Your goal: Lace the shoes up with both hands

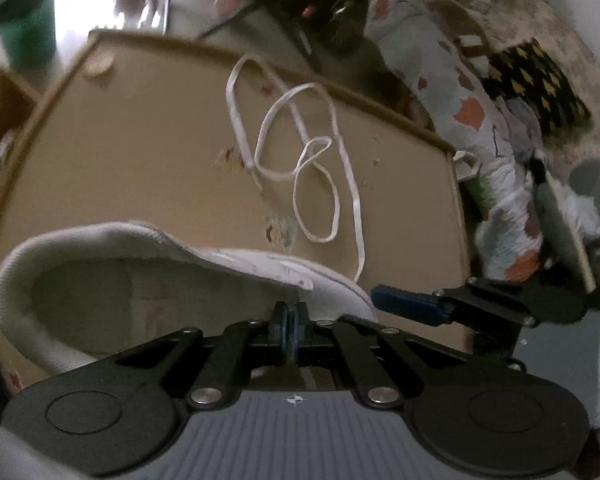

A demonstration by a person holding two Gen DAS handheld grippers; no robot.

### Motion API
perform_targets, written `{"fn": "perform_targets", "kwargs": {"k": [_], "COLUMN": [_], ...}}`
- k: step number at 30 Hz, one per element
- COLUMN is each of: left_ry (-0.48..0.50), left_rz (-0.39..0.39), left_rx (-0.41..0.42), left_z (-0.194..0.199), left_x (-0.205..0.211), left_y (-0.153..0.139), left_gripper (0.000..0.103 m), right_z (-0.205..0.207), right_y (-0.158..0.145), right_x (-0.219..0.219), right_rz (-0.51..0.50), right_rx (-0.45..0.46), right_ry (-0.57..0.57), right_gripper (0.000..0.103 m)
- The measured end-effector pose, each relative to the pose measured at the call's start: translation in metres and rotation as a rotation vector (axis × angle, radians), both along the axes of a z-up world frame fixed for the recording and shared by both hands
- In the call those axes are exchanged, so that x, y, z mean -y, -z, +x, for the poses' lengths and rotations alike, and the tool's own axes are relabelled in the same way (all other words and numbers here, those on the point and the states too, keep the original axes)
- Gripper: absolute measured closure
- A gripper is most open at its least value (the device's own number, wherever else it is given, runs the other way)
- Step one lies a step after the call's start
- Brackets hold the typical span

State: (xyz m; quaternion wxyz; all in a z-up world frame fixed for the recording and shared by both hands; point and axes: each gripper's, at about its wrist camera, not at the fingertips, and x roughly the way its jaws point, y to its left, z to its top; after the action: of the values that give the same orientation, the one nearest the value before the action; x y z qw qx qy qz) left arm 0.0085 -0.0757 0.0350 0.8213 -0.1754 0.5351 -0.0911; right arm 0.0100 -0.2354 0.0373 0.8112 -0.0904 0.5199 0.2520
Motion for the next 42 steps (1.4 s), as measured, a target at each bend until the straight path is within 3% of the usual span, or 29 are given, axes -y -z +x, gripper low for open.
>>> {"fn": "perform_targets", "kwargs": {"k": [4,13,17,23,27,31,33,35,36,42], "left_ry": [0.006,0.007,-0.023,-0.038,-0.004,-0.021,-0.068,-0.117,-0.137,-0.155], "left_rz": [0.036,0.034,0.056,-0.053,-0.096,-0.075,-0.058,-0.073,-0.087,-0.107], "left_rx": [0.045,0.104,0.212,0.175,0.112,0.042,-0.003,-0.046,-0.064,-0.099], "left_z": [-0.001,-0.007,-0.009,0.004,-0.002,-0.013,-0.019,-0.024,-0.024,-0.017], "left_x": [-0.004,-0.015,-0.024,-0.042,-0.040,-0.048,-0.057,-0.068,-0.072,-0.081], "left_y": [-0.010,-0.030,-0.050,-0.063,-0.058,-0.049,-0.044,-0.038,-0.034,-0.017], "left_gripper": [0.100,0.100,0.103,0.103,0.093,0.084,0.072,0.044,0.040,0.039], "right_z": [-0.001,-0.004,-0.004,-0.003,-0.004,0.005,0.011,0.017,0.020,0.031], "right_y": [0.000,-0.001,0.000,-0.003,-0.004,-0.002,-0.004,-0.008,-0.008,-0.002], "right_x": [-0.002,-0.008,-0.008,-0.001,0.018,0.041,0.048,0.047,0.043,0.004], "right_rz": [-0.016,-0.048,-0.055,0.004,0.126,0.293,0.398,0.466,0.473,0.367], "right_rx": [-0.006,0.000,0.000,-0.007,-0.029,-0.135,-0.192,-0.237,-0.264,-0.343], "right_ry": [-0.014,-0.022,-0.027,0.006,0.090,0.216,0.258,0.275,0.275,0.215], "right_gripper": [0.075,0.074,0.074,0.073,0.073,0.073,0.073,0.073,0.073,0.074]}}
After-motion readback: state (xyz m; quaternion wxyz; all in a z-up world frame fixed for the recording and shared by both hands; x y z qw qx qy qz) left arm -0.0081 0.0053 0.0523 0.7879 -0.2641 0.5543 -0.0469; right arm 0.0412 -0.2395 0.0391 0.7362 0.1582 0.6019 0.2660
